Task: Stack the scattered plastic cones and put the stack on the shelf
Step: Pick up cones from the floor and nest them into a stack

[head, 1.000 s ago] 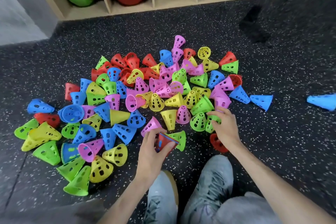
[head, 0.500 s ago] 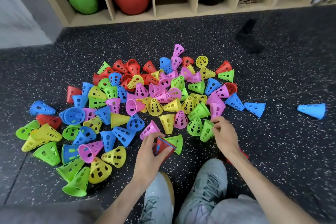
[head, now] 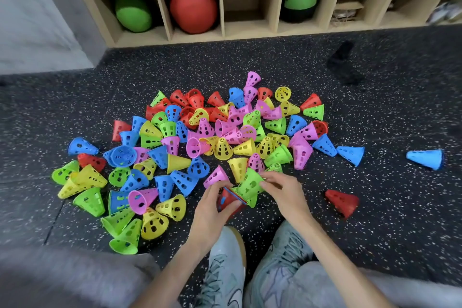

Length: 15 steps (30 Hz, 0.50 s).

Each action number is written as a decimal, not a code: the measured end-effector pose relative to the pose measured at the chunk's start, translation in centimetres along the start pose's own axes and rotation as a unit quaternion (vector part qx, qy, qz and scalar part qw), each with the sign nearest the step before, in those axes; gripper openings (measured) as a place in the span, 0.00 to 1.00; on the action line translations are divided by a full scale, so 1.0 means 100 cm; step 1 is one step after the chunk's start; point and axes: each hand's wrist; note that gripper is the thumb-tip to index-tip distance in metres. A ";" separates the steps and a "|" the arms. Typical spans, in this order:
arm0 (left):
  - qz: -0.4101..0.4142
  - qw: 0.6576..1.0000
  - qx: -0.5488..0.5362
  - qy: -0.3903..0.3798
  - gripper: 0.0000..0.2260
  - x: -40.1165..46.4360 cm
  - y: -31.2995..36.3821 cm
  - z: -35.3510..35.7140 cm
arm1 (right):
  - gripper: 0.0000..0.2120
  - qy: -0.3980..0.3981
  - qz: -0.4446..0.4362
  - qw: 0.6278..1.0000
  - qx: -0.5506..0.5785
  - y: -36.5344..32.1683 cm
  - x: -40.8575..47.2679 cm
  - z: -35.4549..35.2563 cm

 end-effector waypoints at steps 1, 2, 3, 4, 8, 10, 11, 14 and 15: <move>-0.001 1.000 0.000 0.004 0.18 -0.001 0.001 -0.002 | 0.11 -0.010 0.001 1.000 0.005 -0.001 -0.002 0.003; -0.003 1.000 0.000 0.007 0.19 -0.002 0.001 -0.003 | 0.11 -0.018 0.003 1.000 0.013 -0.002 -0.003 0.006; -0.003 1.000 0.000 0.009 0.19 -0.004 0.002 -0.004 | 0.11 -0.024 0.002 1.000 0.018 -0.004 -0.004 0.008; -0.002 1.000 0.002 0.011 0.19 -0.005 0.003 -0.004 | 0.10 -0.029 0.001 0.999 0.019 -0.005 -0.005 0.011; -0.001 1.000 0.001 0.007 0.21 -0.007 0.005 -0.003 | 0.09 -0.049 -0.009 0.999 0.022 -0.008 -0.007 0.017; 0.001 1.000 0.004 0.006 0.22 -0.008 0.006 -0.003 | 0.09 -0.056 -0.013 0.998 0.023 -0.007 -0.008 0.020; 0.003 1.000 0.005 0.005 0.22 -0.008 0.005 -0.003 | 0.10 -0.058 -0.013 0.998 0.024 -0.006 -0.009 0.021; 0.001 1.000 0.009 0.001 0.23 -0.009 0.004 -0.003 | 0.10 -0.063 -0.008 0.997 0.042 -0.003 -0.011 0.022; 0.000 1.000 0.010 0.000 0.23 -0.009 0.004 -0.003 | 0.10 -0.067 -0.008 0.997 0.047 -0.002 -0.011 0.023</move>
Point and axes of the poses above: each hand's wrist, its own x-axis towards the middle knuckle, its own z-axis out of the palm, y = z × x, and after that the axes turned 9 degrees about -x, right-handed
